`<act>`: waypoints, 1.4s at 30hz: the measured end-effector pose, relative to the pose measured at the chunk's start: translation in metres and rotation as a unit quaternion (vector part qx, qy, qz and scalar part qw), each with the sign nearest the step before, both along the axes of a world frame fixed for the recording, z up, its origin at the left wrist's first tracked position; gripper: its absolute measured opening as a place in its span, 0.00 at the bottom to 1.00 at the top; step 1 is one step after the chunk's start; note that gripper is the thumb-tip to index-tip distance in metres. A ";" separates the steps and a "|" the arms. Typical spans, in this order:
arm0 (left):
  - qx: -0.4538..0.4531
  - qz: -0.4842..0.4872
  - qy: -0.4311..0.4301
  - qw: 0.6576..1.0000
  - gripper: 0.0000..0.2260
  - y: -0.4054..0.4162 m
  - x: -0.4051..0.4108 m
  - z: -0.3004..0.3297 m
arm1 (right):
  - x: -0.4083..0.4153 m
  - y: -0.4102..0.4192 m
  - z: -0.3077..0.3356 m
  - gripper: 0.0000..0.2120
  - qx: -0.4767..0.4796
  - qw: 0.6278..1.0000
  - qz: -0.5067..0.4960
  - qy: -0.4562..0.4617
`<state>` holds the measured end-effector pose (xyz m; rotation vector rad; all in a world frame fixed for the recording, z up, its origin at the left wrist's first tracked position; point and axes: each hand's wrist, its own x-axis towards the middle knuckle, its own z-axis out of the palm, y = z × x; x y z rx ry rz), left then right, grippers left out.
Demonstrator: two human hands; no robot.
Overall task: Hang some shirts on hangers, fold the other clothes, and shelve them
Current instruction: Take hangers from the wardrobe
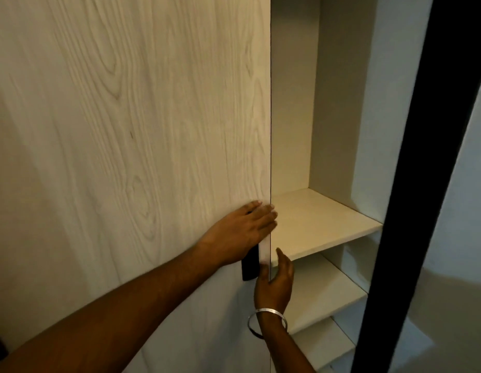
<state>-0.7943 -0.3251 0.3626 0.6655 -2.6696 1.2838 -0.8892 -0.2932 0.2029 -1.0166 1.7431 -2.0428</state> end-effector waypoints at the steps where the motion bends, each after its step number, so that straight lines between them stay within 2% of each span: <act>1: -0.005 0.019 -0.002 1.000 0.35 -0.002 0.008 0.002 | 0.008 -0.001 -0.001 0.21 -0.002 1.000 0.016 0.012; 3: -0.005 0.046 -0.029 0.998 0.38 -0.007 0.027 0.003 | 0.030 -0.002 -0.007 0.16 -0.015 0.998 0.040 0.035; 6: 0.001 0.053 -0.067 0.996 0.35 -0.006 0.055 -0.003 | 0.059 0.004 -0.010 0.15 -0.027 0.997 0.069 0.005; 9: -0.013 0.049 -0.051 0.997 0.29 -0.004 0.081 -0.012 | 0.078 0.014 -0.010 0.14 -0.028 0.993 0.110 -0.023; 13: -0.030 0.059 -0.037 0.997 0.29 0.001 0.118 -0.014 | 0.107 0.020 -0.011 0.13 -0.030 0.987 0.153 -0.046; 20: -0.058 0.085 -0.053 0.993 0.28 0.019 0.166 -0.014 | 0.156 0.034 -0.007 0.13 -0.021 0.983 0.172 -0.054; 29: -0.033 0.102 -0.041 0.993 0.21 0.048 0.199 -0.008 | 0.196 0.045 -0.010 0.11 0.000 0.983 0.182 -0.010; 33: -0.045 0.117 -0.062 0.990 0.16 0.061 0.212 -0.003 | 0.210 0.047 -0.011 0.09 0.001 0.978 0.209 -0.015; 38: -0.051 0.158 -0.086 0.982 0.17 0.068 0.230 -0.002 | 0.222 0.049 -0.010 0.08 -0.002 0.969 0.244 -0.029; 42: -0.047 0.165 -0.101 0.980 0.13 0.070 0.243 0.001 | 0.235 0.050 -0.010 0.08 0.004 0.963 0.267 -0.030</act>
